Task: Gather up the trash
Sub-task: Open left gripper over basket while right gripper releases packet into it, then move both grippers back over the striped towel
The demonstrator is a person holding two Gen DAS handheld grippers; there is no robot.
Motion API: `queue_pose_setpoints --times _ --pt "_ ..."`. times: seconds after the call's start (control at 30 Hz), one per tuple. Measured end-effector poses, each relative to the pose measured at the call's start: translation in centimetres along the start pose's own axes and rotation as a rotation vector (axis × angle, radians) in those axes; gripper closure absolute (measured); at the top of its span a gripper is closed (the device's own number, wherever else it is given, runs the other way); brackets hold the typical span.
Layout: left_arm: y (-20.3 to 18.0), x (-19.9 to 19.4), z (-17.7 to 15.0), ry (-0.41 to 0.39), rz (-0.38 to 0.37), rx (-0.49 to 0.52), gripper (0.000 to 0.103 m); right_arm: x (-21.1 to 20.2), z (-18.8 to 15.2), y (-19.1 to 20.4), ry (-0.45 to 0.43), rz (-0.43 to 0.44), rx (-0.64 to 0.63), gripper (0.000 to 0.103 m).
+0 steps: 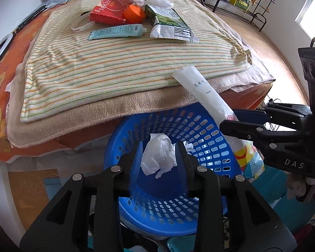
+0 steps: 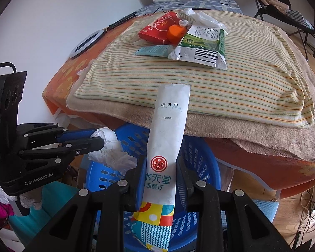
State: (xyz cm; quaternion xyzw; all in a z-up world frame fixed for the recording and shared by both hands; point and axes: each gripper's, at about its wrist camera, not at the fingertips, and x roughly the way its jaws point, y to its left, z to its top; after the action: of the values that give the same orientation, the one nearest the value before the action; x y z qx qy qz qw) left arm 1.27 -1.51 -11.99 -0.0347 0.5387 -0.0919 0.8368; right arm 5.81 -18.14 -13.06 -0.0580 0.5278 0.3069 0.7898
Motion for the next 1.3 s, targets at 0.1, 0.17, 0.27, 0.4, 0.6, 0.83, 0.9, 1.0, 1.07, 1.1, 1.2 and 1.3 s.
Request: queue_pose_setpoints --times 0.1,0.17,0.27,0.4,0.6,0.83,0.9,1.0,1.07,1.1,1.2,1.3 --pt "-0.1 0.0 0.0 -0.003 0.008 0.011 0.058 0.2 -0.1 0.0 0.003 -0.003 0.0 0.073" --pt "-0.1 0.1 0.0 0.0 0.011 0.008 0.054 0.2 -0.1 0.0 0.002 -0.009 0.0 0.058" --pt "0.1 0.2 0.0 -0.001 0.016 0.002 0.051 0.1 0.0 -0.2 -0.004 -0.014 0.006 0.045" --pt "0.2 0.2 0.1 -0.005 0.034 0.003 0.048 0.2 0.1 -0.2 -0.002 -0.02 0.011 0.036" --pt "0.1 -0.7 0.3 -0.059 0.075 0.02 0.045 0.2 0.2 -0.2 -0.009 -0.028 0.015 0.027" --pt "0.3 -1.3 0.8 -0.096 0.127 0.025 0.045 -0.3 0.6 -0.4 -0.037 -0.038 0.027 0.024" --pt "0.8 -1.3 1.0 -0.094 0.125 0.004 0.045 -0.5 0.7 -0.5 -0.045 -0.043 0.031 0.024" --pt "1.1 -1.4 1.2 -0.091 0.112 -0.012 0.045 -0.7 0.9 -0.7 -0.055 -0.051 0.038 0.021" --pt "1.3 -1.4 1.5 -0.092 0.096 -0.02 0.045 -0.8 1.0 -0.9 -0.061 -0.056 0.044 0.019" --pt "1.4 -1.5 1.6 -0.092 0.087 -0.024 0.045 -0.8 1.1 -0.9 -0.065 -0.06 0.048 0.018" --pt "1.4 -1.7 2.2 -0.1 0.083 -0.027 0.045 -0.8 1.4 -1.2 -0.073 -0.067 0.058 0.015" --pt "1.7 -1.9 2.7 -0.108 0.077 -0.041 0.045 -0.8 1.8 -1.4 -0.081 -0.077 0.069 0.012"
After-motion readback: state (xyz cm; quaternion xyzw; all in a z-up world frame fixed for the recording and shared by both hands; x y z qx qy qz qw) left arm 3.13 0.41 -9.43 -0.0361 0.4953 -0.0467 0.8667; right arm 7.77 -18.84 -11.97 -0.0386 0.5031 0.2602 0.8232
